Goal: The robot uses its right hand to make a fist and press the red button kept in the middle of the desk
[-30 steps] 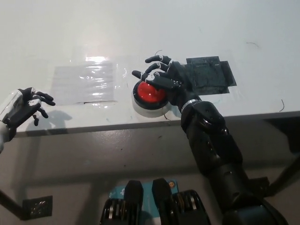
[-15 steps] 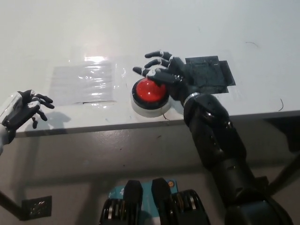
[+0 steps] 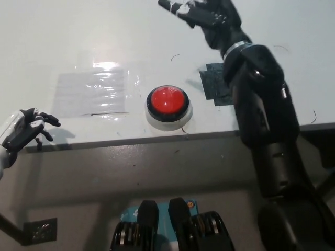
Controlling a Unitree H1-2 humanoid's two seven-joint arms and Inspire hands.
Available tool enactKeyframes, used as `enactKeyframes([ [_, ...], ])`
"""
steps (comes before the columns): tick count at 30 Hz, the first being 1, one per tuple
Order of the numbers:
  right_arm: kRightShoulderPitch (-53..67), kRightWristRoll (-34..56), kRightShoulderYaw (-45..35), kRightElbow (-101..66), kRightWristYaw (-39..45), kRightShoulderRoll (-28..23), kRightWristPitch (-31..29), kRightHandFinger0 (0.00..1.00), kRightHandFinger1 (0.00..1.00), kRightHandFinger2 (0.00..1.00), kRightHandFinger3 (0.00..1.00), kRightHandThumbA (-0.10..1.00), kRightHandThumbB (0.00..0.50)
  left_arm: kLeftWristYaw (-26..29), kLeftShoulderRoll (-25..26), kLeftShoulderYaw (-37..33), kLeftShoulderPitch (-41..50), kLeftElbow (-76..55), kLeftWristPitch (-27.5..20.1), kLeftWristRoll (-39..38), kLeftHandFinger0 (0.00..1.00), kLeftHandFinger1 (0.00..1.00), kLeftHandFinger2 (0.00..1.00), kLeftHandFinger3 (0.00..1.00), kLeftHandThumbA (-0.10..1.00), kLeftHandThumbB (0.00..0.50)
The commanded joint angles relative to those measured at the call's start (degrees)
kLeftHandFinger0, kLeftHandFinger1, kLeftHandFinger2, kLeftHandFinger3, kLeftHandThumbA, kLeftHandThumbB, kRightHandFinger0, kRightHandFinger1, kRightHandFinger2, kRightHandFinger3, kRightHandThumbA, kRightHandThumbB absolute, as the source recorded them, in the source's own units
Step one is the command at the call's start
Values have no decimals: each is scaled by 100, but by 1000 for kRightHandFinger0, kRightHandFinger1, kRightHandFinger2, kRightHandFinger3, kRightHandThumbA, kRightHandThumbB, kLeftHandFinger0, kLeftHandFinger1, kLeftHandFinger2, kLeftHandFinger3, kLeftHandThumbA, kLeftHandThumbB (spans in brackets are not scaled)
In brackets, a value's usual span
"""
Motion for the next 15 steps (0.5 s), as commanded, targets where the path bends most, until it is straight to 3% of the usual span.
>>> enactKeyframes([
  [1, -70, 5, -53, -538, -36, -346, 210, 1, 179, 381, 300, 1000, 348, -22, 148, 106, -5, -169, -152, -22, 192, 321, 481, 607, 526, 0],
  [2, 34, 91, -97, -712, 128, -554, 230, 75, 268, 437, 351, 1000, 326, -27, 126, 135, 6, -188, -101, -80, 183, 319, 472, 604, 519, 0],
  [3, 91, 14, -56, -824, 142, -688, 267, 101, 275, 414, 332, 1000, 329, -18, 142, 113, 22, -196, -110, -31, 216, 347, 502, 614, 525, 0],
  [5, 196, -19, 0, -979, 211, -903, 324, 54, 220, 288, 224, 1000, 330, -18, 144, 115, 36, -151, -156, -25, 225, 350, 515, 627, 531, 0],
  [8, 454, 5, -19, -1238, 323, -1313, 358, 227, 332, 318, 240, 1000, 323, -8, 121, 171, 56, -162, -185, -82, 180, 308, 468, 600, 499, 0],
  [10, 867, 121, -116, -1903, 342, -1583, 615, 312, 418, 397, 311, 1000, 282, 4, 148, 184, 73, -214, -140, -58, 192, 321, 468, 602, 499, 0],
  [12, 1046, 198, -197, -2147, 285, -1668, 718, 333, 451, 421, 346, 1000, 269, 8, 164, 203, 72, -209, -144, -59, 193, 323, 467, 604, 502, 0],
  [15, 1513, 240, -383, -2543, 239, -1900, 757, 289, 421, 402, 383, 1000, 258, 4, 185, 224, 77, -175, -191, -47, 186, 317, 474, 614, 513, 0],
])
